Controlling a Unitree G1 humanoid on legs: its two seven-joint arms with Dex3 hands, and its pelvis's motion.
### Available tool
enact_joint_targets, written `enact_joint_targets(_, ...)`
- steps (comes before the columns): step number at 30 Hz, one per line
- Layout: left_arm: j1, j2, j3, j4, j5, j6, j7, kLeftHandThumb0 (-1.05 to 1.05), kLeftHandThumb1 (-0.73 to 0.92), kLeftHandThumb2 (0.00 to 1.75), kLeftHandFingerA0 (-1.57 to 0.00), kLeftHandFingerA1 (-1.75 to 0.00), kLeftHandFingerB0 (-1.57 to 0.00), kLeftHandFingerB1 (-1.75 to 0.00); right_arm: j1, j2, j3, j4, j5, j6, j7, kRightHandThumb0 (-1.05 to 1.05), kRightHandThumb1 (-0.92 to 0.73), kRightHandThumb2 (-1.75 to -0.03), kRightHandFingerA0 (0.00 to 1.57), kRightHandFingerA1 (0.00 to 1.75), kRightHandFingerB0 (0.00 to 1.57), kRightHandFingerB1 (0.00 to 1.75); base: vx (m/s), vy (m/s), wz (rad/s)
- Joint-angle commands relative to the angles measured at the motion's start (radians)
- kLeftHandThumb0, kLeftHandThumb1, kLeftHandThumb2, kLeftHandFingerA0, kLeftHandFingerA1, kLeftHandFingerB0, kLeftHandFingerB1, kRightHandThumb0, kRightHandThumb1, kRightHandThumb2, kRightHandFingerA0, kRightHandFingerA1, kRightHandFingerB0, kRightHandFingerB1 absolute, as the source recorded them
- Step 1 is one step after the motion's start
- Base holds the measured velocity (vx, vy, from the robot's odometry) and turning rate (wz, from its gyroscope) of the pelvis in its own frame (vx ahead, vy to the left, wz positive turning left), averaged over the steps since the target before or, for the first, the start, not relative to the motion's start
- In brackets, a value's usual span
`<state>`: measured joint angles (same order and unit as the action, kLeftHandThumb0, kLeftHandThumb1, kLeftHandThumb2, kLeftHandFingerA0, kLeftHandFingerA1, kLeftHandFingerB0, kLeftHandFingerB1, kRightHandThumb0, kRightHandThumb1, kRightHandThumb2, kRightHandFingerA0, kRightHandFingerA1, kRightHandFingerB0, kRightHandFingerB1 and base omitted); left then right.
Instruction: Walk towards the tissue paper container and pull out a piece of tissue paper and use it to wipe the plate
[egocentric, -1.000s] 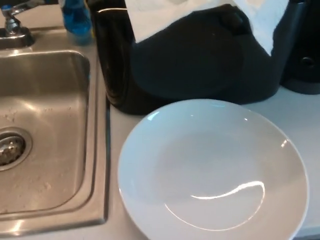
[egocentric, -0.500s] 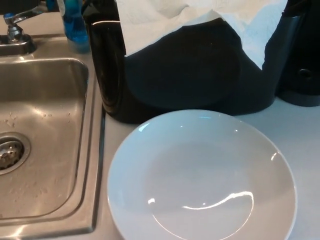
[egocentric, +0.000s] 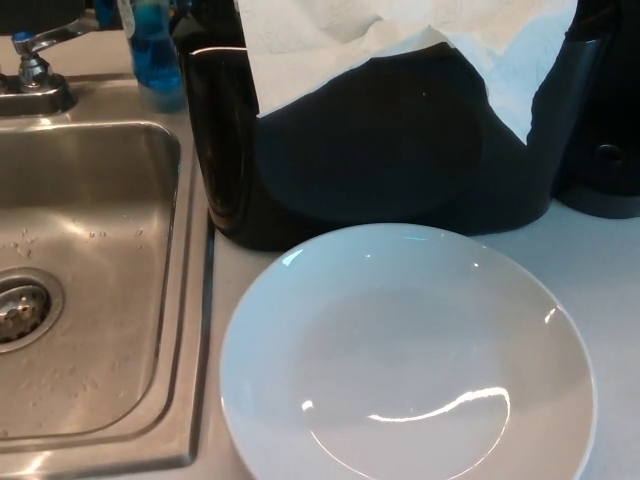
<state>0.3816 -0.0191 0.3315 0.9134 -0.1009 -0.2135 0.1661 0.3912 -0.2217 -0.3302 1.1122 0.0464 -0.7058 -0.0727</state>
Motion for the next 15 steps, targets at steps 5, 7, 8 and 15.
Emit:
enact_joint_targets(5,0.009,0.020,0.006,-0.011,-0.002,-0.058,0.007,-0.11,0.61,0.71,-0.86,-0.95,-0.81,-0.68,0.367,0.195,-0.155,-0.655,0.262,-0.493,-0.023,-0.16,-0.74,-0.62,0.73,0.68,0.51,0.44,0.00,0.000,0.00)
enact_joint_targets(7,0.001,0.019,0.002,-0.007,0.000,-0.049,0.008,-0.09,0.62,0.72,-0.86,-0.95,-0.81,-0.68,0.476,0.197,-0.176,-0.949,0.318,-0.474,-0.046,-0.35,-0.54,-0.86,0.55,0.70,0.39,0.56,0.00,0.000,0.00)
enact_joint_targets(8,-0.003,0.020,-0.002,0.000,0.005,-0.053,0.008,-0.08,0.61,0.73,-0.87,-0.95,-0.82,-0.69,0.497,0.191,-0.198,-1.027,0.325,-0.472,-0.054,-0.33,-0.63,-0.59,0.55,0.68,0.35,0.44,0.00,0.000,0.00)
enact_joint_targets(15,0.000,0.014,-0.011,-0.039,0.010,-0.038,0.016,-0.07,0.60,0.77,-0.87,-1.00,-0.81,-0.70,0.547,0.213,-0.416,-1.344,0.264,-0.399,-0.116,-0.42,-0.65,-0.59,0.44,0.77,0.16,0.39,0.00,0.000,0.00)
